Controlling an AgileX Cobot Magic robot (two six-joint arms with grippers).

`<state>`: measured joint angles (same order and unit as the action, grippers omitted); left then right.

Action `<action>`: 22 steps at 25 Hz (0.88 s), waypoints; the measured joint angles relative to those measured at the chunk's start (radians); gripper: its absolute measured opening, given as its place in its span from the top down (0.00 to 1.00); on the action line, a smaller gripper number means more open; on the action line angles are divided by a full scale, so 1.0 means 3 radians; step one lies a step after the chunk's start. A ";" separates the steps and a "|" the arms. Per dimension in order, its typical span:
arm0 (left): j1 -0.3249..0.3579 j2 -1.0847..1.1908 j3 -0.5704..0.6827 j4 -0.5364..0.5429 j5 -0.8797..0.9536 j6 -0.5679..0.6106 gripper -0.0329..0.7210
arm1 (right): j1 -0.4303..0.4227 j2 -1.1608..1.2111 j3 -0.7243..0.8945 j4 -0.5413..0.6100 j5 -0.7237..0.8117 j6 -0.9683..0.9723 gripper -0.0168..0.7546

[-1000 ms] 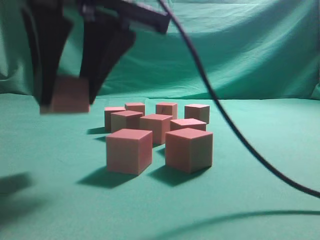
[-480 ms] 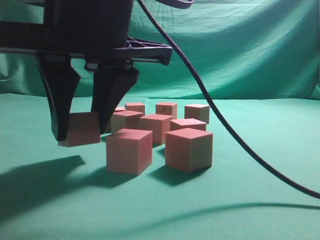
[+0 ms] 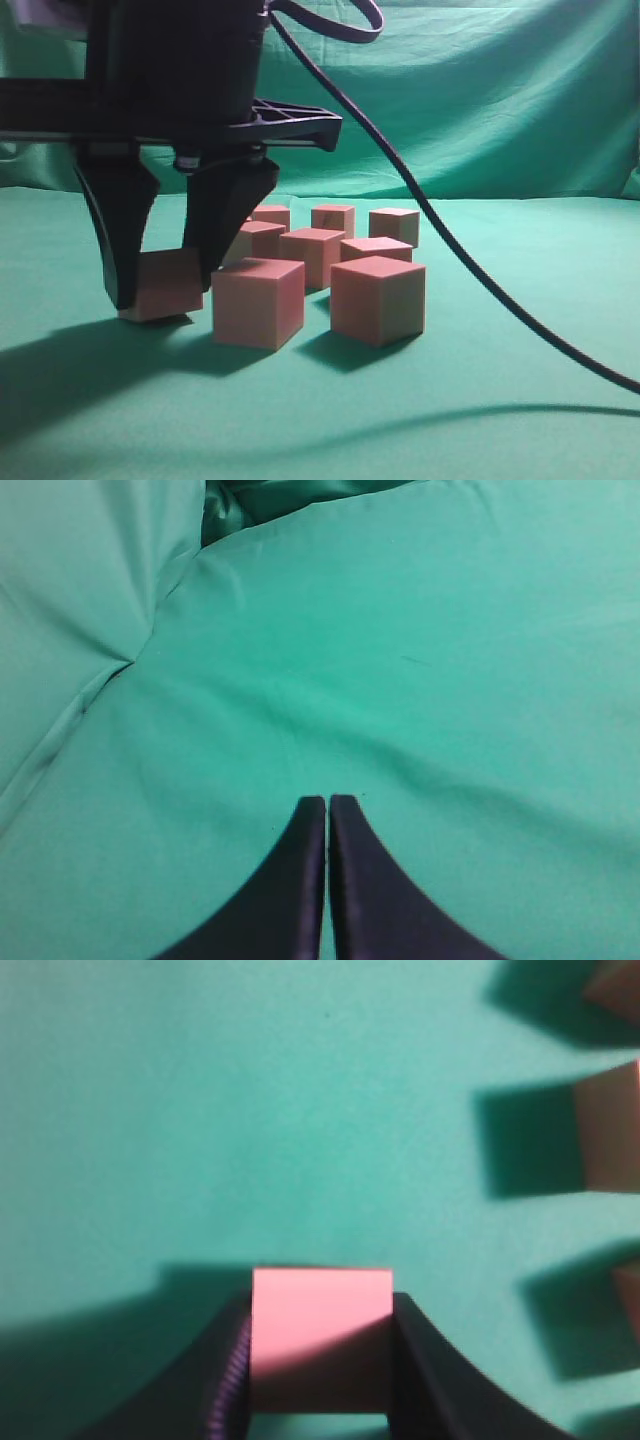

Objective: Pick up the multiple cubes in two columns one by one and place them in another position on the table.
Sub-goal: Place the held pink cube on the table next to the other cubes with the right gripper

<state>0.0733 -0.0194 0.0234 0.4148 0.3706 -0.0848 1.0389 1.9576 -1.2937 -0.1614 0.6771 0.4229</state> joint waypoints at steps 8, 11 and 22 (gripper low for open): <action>0.0000 0.0000 0.0000 0.0000 0.0000 0.0000 0.96 | 0.0000 0.0028 -0.0094 0.0074 0.0088 -0.0239 0.28; 0.0000 0.0000 0.0000 0.0000 0.0000 0.0000 0.96 | 0.0000 0.0028 -0.0357 0.0079 0.0284 -0.0384 0.27; 0.0000 0.0000 0.0000 0.0000 0.0000 0.0000 0.96 | 0.0000 -0.0581 -0.1284 0.0079 0.0735 -0.0524 0.91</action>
<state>0.0733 -0.0194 0.0234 0.4148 0.3706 -0.0848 1.0389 1.7833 -1.6787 -0.1377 0.8976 0.2657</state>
